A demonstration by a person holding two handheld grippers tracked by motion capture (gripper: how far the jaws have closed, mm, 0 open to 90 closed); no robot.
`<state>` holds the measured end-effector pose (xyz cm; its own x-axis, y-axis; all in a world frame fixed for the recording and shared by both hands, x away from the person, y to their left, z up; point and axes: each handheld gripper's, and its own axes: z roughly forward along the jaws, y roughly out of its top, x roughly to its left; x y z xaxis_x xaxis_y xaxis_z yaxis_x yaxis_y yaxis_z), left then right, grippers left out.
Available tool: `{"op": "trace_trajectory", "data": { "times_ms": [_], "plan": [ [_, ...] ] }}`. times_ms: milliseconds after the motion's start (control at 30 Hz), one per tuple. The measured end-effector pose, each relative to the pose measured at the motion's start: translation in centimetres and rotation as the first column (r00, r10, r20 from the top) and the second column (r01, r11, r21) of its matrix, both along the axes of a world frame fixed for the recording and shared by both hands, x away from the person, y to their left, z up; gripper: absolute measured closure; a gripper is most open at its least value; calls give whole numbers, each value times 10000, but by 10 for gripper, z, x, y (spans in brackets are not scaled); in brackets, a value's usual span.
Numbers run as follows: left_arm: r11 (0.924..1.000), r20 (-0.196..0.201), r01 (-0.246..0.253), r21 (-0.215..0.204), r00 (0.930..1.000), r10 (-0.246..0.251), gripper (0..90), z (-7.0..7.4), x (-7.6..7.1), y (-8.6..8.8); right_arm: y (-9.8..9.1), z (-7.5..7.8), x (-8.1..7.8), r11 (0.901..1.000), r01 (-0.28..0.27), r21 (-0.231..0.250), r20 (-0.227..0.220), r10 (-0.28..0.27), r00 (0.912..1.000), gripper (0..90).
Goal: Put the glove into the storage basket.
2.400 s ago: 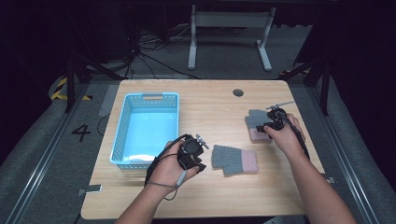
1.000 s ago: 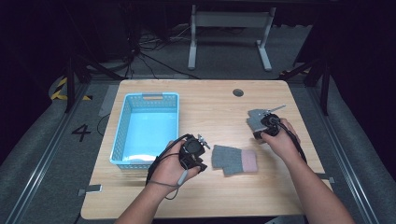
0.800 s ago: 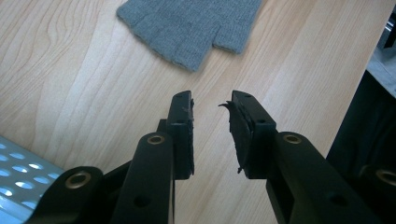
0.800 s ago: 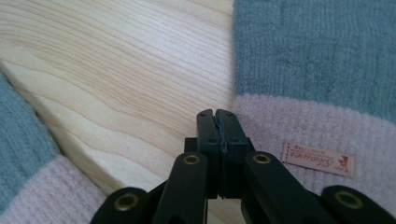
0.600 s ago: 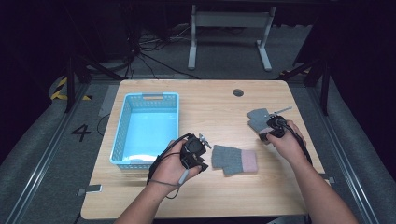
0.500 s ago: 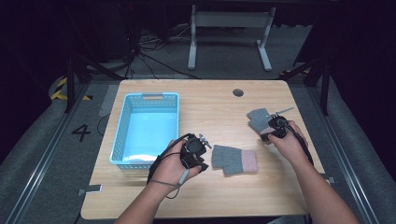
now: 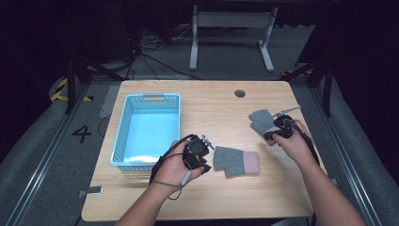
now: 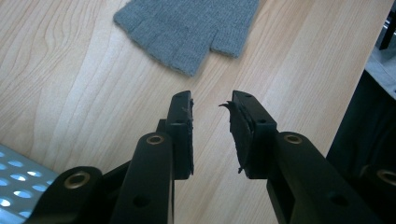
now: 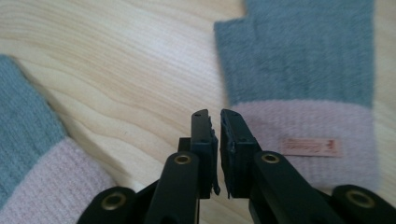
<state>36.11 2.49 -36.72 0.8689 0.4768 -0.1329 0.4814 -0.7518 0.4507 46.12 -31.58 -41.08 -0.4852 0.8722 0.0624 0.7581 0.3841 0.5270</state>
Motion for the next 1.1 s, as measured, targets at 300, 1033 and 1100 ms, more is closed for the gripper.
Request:
{"op": "trace_trajectory", "data": {
  "times_ms": [300, 1033, 1100],
  "plan": [
    [10000, -33, -22, -28, 10000, 22, 698, 0, 1, 0, -10, 13, 18, 9996, 223, -164, 438, -216, 9988, 701],
    [9996, -125, -298, 5, 9995, 298, 681, -3, -1, 8, -19, -12, 63, 9936, 447, -1036, 251, -424, 9988, 518],
    [9996, -101, -281, 9, 9996, 282, 681, -3, -1, 9, -17, -14, 64, 9929, 407, -1121, 168, -391, 9991, 515]
  ]
}}
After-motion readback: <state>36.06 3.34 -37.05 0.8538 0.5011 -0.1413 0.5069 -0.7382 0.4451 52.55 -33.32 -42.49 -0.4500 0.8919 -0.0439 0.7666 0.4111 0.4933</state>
